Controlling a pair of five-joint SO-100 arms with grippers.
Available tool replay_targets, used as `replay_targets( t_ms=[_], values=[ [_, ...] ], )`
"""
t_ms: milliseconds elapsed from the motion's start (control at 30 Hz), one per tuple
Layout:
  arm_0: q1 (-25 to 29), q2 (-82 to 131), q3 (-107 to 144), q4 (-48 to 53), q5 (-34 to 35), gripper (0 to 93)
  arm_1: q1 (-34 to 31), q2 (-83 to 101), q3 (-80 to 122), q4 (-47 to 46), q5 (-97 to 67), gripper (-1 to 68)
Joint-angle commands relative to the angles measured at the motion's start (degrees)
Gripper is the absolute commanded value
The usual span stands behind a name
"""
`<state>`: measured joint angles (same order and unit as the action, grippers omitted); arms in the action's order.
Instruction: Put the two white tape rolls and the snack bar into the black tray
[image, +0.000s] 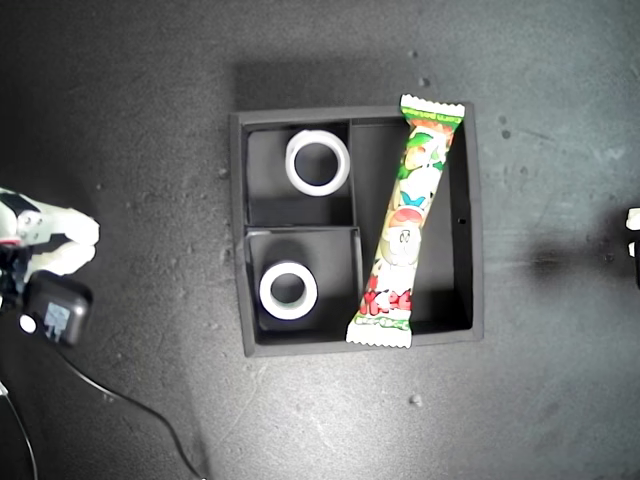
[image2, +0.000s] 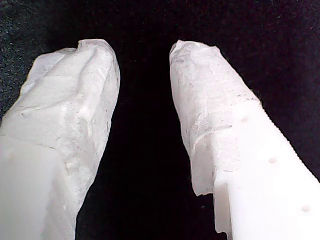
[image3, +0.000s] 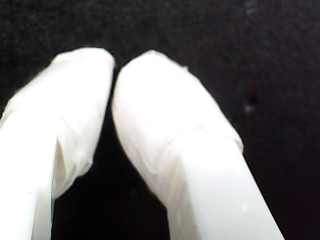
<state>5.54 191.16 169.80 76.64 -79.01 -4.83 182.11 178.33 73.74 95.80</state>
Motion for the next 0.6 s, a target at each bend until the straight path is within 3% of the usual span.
replay_targets(
  t_ms=[0,567],
  values=[
    [-0.7,2.9,1.6,0.8,-1.6,0.1,-0.3,-0.3,0.7,0.6,-8.0,6.8],
    [-1.5,2.9,10.0,-1.4,-0.6,0.0,-0.3,-0.3,0.7,0.6,-8.0,6.8]
  ],
)
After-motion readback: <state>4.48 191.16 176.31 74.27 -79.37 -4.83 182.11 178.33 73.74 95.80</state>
